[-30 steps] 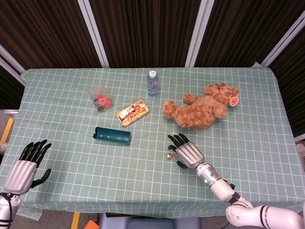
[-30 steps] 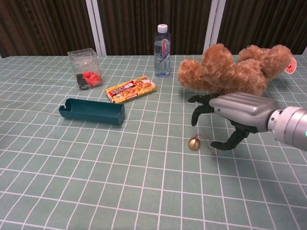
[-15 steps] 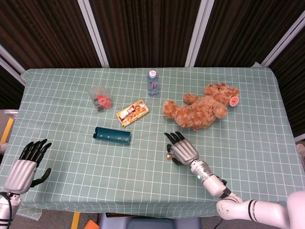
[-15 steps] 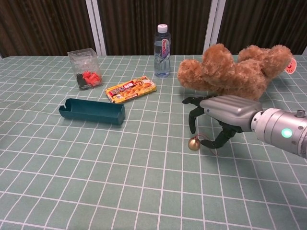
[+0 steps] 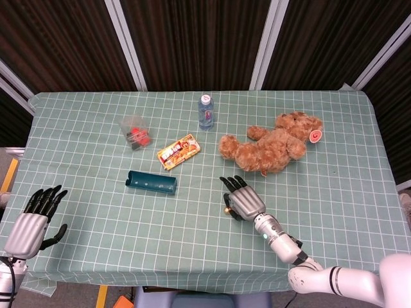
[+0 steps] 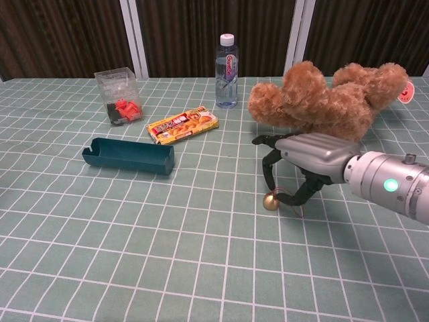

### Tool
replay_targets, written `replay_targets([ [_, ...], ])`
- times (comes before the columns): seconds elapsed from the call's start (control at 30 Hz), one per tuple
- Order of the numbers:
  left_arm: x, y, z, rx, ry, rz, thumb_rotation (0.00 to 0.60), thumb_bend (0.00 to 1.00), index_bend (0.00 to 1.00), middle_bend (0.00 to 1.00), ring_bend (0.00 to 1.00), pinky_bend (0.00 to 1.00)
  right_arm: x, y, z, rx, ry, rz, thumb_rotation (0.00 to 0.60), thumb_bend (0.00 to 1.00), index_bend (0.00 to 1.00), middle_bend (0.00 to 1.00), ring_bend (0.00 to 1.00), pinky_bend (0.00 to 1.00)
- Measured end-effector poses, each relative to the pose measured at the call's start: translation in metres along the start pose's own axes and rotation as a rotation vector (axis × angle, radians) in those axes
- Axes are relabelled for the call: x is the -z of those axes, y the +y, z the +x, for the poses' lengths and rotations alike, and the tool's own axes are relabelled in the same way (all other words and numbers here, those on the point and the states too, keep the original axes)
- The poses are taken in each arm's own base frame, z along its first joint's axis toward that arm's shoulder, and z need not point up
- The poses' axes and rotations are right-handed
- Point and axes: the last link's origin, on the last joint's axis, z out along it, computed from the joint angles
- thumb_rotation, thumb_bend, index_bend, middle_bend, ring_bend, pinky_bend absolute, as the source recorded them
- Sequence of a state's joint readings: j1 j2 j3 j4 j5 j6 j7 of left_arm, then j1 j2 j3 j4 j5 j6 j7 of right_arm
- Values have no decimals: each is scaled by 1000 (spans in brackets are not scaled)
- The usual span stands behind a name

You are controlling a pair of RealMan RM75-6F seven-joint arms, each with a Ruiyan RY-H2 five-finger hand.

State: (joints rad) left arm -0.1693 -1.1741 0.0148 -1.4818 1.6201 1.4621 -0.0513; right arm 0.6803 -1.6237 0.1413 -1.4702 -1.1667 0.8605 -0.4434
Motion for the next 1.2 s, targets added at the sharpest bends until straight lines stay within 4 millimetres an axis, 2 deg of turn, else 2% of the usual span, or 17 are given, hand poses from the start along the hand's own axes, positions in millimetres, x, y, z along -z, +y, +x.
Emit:
replay_targets([
  [0.4, -1, 0, -1, 0, -7, -2, 600, 402, 0, 0, 0, 57, -2, -3, -2, -5, -8, 1, 600, 494, 661, 21, 0, 0],
  [0.8, -2, -2, -1, 4, -9, 2, 600, 401, 0, 0, 0, 57, -2, -4, -2, -7, -5, -4, 600, 545, 729, 60, 0, 0],
  [1.03, -2, -2, -1, 4, -12, 2, 600, 401, 0, 0, 0, 58, 4, -7, 5, -32, 25, 10, 600, 547, 737, 66, 0, 0],
  [1.2, -4, -3, -2, 2, -16, 10, 600, 401, 0, 0, 0, 58, 12, -19, 17, -85, 69, 60, 600, 547, 736, 78, 0, 0],
])
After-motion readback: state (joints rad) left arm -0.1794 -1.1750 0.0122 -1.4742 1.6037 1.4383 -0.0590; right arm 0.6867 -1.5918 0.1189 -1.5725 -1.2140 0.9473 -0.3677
